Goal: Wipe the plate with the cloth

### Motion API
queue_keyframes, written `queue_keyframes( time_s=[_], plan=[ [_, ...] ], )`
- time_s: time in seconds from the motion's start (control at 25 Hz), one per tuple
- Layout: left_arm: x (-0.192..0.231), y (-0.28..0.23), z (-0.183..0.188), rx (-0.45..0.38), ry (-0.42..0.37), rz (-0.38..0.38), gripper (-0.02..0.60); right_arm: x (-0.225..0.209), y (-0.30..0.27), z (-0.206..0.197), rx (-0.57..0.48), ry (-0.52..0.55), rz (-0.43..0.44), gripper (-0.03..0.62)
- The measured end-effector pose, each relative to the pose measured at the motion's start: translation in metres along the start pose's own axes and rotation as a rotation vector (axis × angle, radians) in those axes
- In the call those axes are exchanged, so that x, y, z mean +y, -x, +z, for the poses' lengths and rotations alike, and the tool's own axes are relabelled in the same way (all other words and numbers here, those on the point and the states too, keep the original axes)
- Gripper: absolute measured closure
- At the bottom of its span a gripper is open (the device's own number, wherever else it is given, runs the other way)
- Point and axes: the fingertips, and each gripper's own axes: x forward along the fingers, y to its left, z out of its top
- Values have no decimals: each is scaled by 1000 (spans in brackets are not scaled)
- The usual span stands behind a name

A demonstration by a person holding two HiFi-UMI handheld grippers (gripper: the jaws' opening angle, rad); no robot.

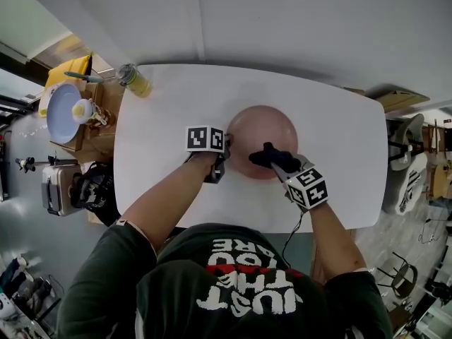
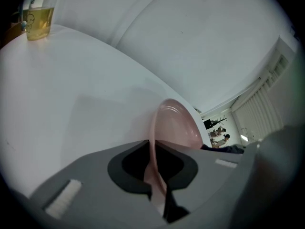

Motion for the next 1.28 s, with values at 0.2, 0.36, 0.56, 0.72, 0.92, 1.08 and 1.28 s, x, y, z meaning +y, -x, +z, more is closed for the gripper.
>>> queue_keyframes(
  time_s=[0.2,0.36,0.56,0.72,0.92,1.08,1.28],
  plan=[
    [-4,-5,-12,78,-69,-3,552,29,51,-45,-34,-142,2,520],
    [-8,-12,-16,135,-138,64,534,31,84,-59,-64,-219,-39,520],
    [-15,-24,-9,185,-181,155,529,21,111,-66,-101,-255,-104,520],
    [-22,-26,-9,179,-80,89,551,11,124,-72,-131,-292,-132,520],
    [-35,-9,-3,92,9,-79,561,-10,147,-65,-231,-368,-154,520],
    [-52,26,19,-5,62,-267,561,-36,180,-38,-413,-458,-155,520],
    [-76,95,54,-130,75,-544,561,-57,217,27,-706,-549,-20,520]
  ],
)
